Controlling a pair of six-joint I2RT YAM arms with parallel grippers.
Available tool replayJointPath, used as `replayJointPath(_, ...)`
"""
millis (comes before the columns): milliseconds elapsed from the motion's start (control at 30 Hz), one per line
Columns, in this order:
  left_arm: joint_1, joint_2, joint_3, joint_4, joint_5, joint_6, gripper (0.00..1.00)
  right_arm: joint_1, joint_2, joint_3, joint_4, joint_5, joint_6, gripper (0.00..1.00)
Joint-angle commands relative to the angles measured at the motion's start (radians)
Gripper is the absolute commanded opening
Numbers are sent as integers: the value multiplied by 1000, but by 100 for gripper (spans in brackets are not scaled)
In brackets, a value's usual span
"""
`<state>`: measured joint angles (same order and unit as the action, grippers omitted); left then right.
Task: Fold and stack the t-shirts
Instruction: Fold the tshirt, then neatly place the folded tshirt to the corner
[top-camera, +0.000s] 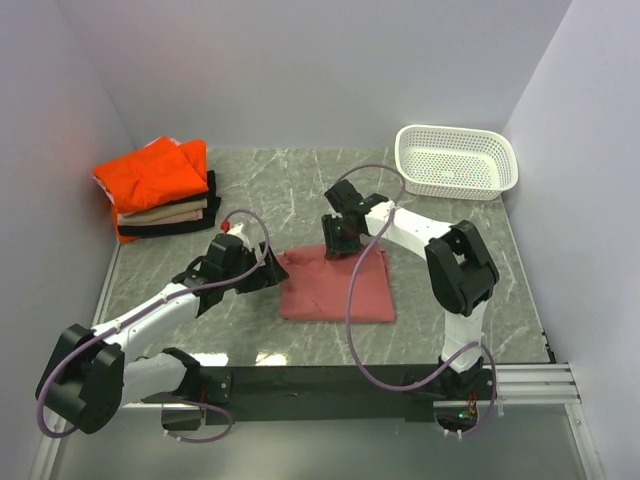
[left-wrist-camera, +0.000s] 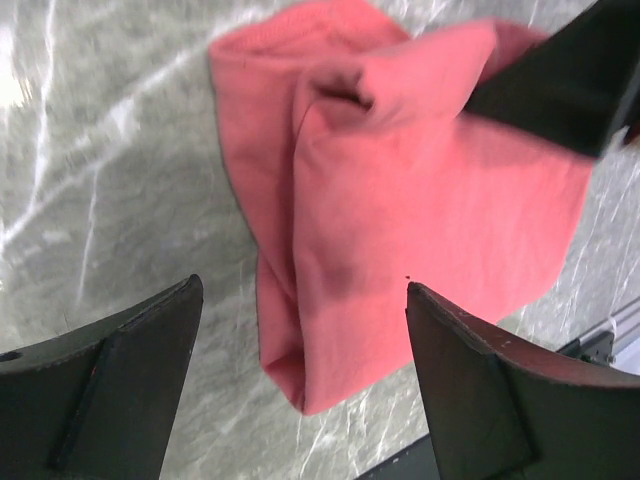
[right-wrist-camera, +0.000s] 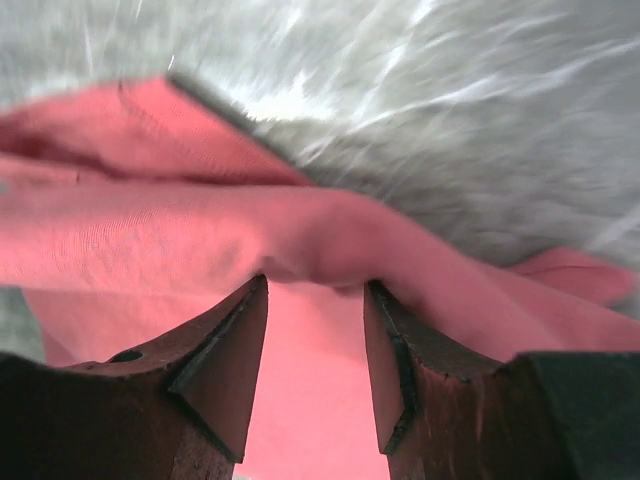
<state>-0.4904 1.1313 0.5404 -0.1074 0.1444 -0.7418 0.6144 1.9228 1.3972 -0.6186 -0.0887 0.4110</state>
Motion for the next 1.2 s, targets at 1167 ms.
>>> replayJointPath(1167, -80, 465, -215, 755, 215, -243, 98, 131, -343, -554, 212, 27, 201, 50)
